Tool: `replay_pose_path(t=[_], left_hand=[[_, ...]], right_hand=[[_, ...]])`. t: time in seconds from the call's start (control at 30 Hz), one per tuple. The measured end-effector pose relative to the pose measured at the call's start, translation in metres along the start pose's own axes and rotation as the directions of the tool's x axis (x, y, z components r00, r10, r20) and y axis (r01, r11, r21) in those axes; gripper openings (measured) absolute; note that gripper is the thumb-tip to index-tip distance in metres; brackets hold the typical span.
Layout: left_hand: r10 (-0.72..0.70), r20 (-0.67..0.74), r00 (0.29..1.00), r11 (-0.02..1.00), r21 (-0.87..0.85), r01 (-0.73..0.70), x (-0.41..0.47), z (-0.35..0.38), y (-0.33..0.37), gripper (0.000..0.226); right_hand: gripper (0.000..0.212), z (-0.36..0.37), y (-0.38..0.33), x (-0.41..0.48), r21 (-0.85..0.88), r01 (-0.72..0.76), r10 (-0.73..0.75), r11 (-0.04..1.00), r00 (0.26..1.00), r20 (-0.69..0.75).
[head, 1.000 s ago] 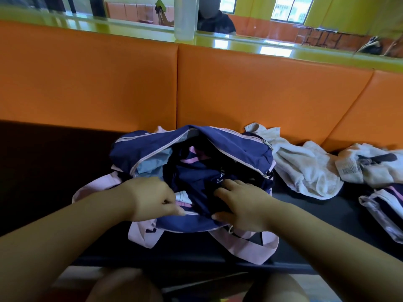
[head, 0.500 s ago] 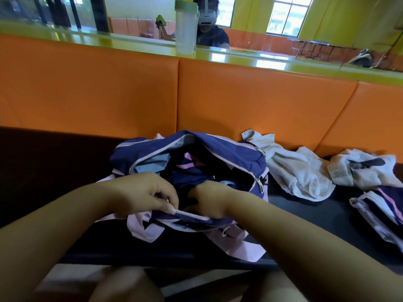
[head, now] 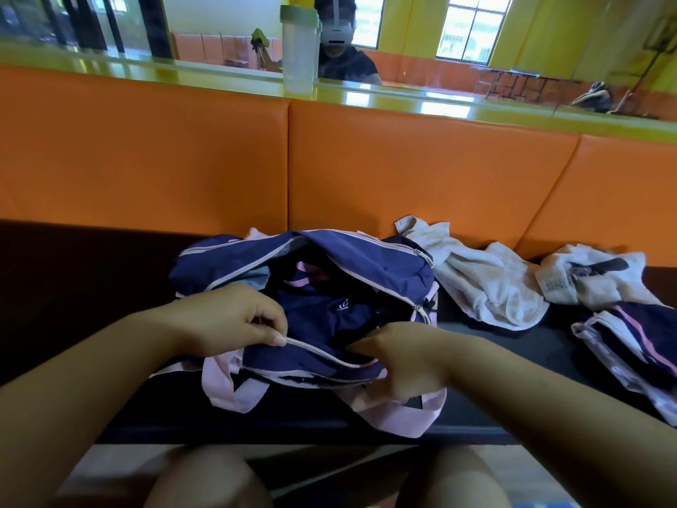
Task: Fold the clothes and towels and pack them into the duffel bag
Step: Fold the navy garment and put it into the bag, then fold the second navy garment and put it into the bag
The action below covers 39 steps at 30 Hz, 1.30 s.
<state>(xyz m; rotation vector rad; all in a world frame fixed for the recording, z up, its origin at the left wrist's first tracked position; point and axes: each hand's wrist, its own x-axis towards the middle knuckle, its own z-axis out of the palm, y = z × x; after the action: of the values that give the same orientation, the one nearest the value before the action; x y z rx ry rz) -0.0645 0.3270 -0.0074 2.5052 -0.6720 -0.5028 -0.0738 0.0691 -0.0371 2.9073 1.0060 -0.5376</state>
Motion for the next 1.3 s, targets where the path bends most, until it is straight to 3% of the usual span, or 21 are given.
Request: replay_pose_path(t=[0.13,0.37,0.47,0.63,0.8,0.97,1.03,1.1,1.23,1.3], left_hand=[[-0.004,0.033,0.999,0.995,0.103,0.001,0.004,0.002,0.005,0.007],[0.112,0.04,0.993,0.982,0.146,-0.116,0.03,0.01,0.05,0.014],[0.175,0.063,0.982,0.961,0.204,-0.185,0.048,0.017,0.078,0.016],[0.288,0.132,0.949,0.911,0.269,-0.314,0.089,0.039,0.13,0.021],[0.361,0.163,0.918,0.888,0.241,-0.392,0.152,0.081,0.18,0.024],[0.444,0.193,0.875,0.838,0.256,-0.482,0.218,0.138,0.232,0.029],[0.462,0.183,0.868,0.832,0.25,-0.496,0.241,0.16,0.252,0.023],[0.501,0.164,0.85,0.807,0.268,-0.527,0.263,0.18,0.27,0.03],[0.546,0.13,0.828,0.73,0.41,-0.546,0.305,0.212,0.294,0.068],[0.615,0.148,0.775,0.597,0.554,-0.58,0.323,0.224,0.299,0.088]], right_hand=[[0.053,-0.007,0.003,0.001,0.04,-0.002,0.001,0.999,1.0,0.014],[0.042,-0.032,0.02,-0.045,0.116,-0.011,0.037,0.993,0.973,-0.226],[0.042,-0.034,0.04,-0.086,0.125,-0.101,0.133,0.987,0.948,-0.29],[0.043,-0.017,0.092,-0.16,0.155,-0.319,0.347,0.935,0.912,-0.219],[0.044,0.026,0.159,-0.228,0.233,-0.546,0.586,0.804,0.795,-0.157],[0.038,0.063,0.216,-0.285,0.235,-0.74,0.775,0.63,0.578,-0.256],[0.052,0.078,0.238,-0.296,0.225,-0.79,0.813,0.57,0.504,-0.292],[0.074,0.094,0.259,-0.299,0.235,-0.807,0.834,0.542,0.482,-0.271],[0.105,0.12,0.292,-0.298,0.281,-0.762,0.808,0.583,0.579,-0.106],[0.112,0.129,0.305,-0.298,0.278,-0.743,0.781,0.608,0.623,-0.041]])
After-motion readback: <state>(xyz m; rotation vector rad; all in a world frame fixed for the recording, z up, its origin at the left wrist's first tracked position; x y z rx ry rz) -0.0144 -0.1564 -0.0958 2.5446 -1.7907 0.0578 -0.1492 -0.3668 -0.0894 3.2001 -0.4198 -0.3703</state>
